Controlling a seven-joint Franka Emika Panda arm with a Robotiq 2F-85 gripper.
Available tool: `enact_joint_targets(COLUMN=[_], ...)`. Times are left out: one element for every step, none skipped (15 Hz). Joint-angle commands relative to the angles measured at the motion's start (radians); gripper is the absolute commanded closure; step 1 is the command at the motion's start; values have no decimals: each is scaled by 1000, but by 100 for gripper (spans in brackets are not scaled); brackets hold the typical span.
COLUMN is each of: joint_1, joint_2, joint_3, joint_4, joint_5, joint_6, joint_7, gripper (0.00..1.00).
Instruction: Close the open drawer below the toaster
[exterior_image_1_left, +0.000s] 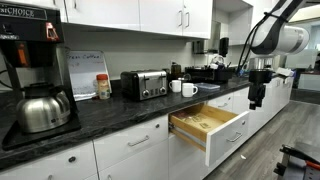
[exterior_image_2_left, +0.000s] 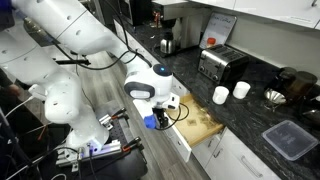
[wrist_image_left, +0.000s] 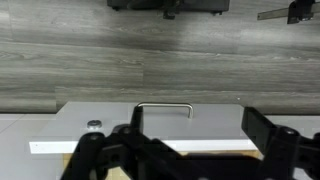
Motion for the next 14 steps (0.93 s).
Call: enact_joint_targets(joint_1=[-23, -20, -18, -12, -9, -7, -6, -7, -8, -10, -16, -18, -19, -20], joint_2=[18, 35, 54, 70, 92, 111, 133, 158, 181, 208, 238, 266, 291, 314], joint_3=[28, 27, 28, 29, 35, 40, 49, 64, 79, 95, 109, 123, 136, 149], joint_4=[0, 0, 0, 0, 0, 0, 0, 3, 5, 8, 11, 15, 19, 23], joint_5=[6, 13, 15, 26, 22, 23, 23, 14, 7, -1, -21, -29, -36, -43], joint_6=[13, 27, 42, 55, 74, 92, 110, 140, 170, 206, 245, 278, 301, 320], joint_7=[-9, -18, -19, -29, -28, -29, -28, -13, -3, 13, 39, 58, 77, 94], gripper=[0, 0, 0, 0, 0, 0, 0, 0, 0, 0, 0, 0, 0, 0])
